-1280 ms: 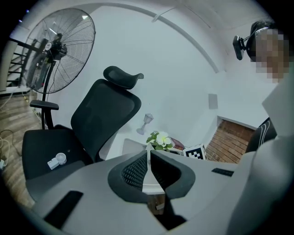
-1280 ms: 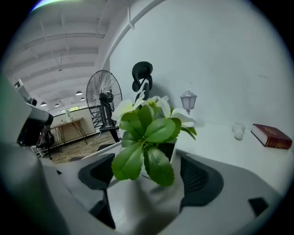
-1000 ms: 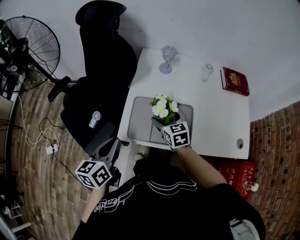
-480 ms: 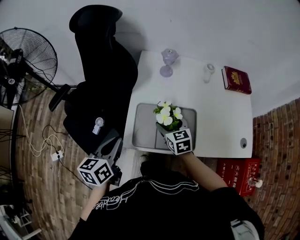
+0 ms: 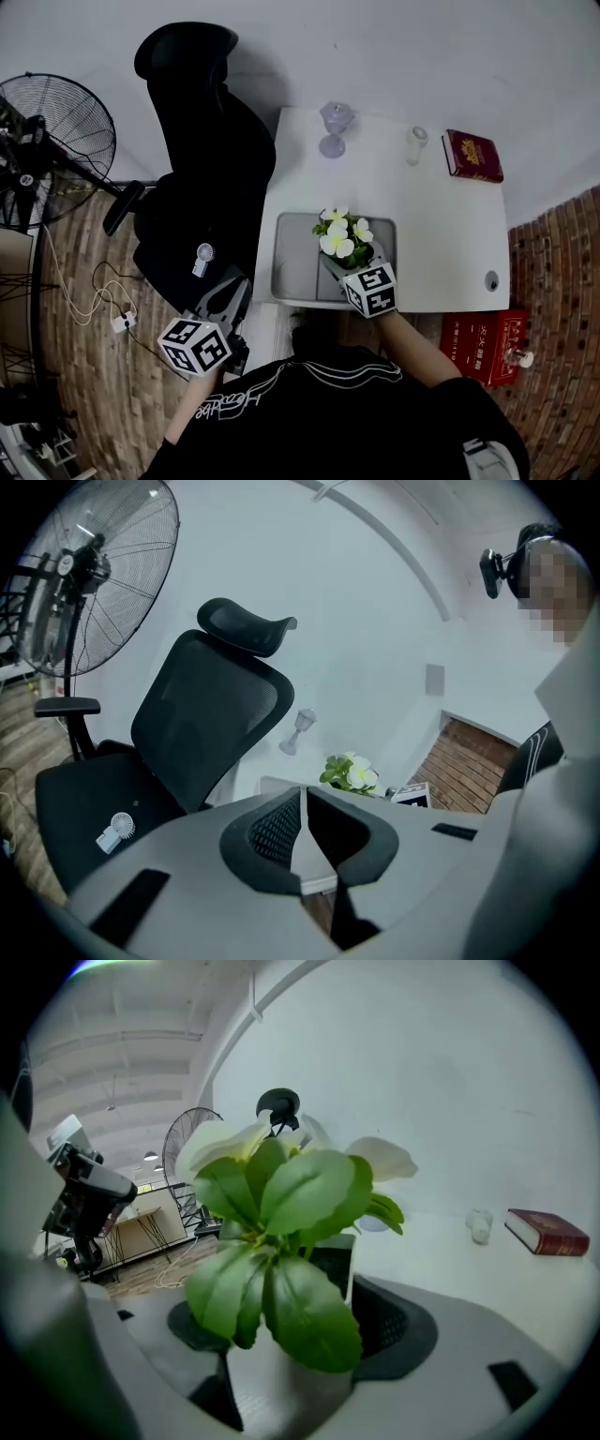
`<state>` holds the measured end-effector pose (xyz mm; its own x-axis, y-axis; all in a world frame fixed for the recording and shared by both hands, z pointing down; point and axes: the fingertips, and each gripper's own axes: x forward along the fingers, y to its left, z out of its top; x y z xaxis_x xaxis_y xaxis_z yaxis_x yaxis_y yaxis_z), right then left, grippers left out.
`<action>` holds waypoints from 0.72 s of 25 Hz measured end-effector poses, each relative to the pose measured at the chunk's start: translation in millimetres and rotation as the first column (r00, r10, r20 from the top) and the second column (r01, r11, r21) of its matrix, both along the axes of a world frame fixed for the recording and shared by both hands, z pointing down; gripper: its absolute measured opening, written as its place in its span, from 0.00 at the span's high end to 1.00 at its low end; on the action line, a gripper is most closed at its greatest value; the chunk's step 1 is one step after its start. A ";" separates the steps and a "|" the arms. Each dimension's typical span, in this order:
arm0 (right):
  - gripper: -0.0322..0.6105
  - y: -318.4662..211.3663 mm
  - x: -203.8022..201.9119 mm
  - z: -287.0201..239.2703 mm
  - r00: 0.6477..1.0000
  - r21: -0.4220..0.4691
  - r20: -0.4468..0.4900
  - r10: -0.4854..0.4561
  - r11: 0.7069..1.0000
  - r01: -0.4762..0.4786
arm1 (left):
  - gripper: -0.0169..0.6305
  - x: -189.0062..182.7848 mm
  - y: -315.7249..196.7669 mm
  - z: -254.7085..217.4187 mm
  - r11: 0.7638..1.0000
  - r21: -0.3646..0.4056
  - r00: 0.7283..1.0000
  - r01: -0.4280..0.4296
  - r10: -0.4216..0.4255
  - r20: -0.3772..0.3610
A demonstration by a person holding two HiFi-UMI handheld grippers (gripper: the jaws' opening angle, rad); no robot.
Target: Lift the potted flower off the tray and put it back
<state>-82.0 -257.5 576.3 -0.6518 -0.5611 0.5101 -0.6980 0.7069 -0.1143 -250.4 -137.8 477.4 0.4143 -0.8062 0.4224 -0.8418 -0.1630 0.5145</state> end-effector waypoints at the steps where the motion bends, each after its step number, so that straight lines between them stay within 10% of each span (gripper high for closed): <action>1: 0.39 2.7 0.7 -6.2 1.000 0.006 0.010 -0.008 1.000 0.008 | 0.90 0.8 0.9 -0.6 1.000 0.001 1.000 -0.007 0.007 -0.006; 18: 0.39 86.0 27.7 -116.7 0.970 0.108 0.213 -0.120 0.989 0.099 | 0.90 73.1 6.1 -23.8 0.970 0.086 0.973 -0.228 0.231 -0.018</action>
<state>-54.3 -171.5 459.6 -0.8014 -0.5196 0.2962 -0.5816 0.7925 -0.1835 -177.3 -131.8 453.6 0.6029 -0.7199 0.3440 -0.7627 -0.3934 0.5134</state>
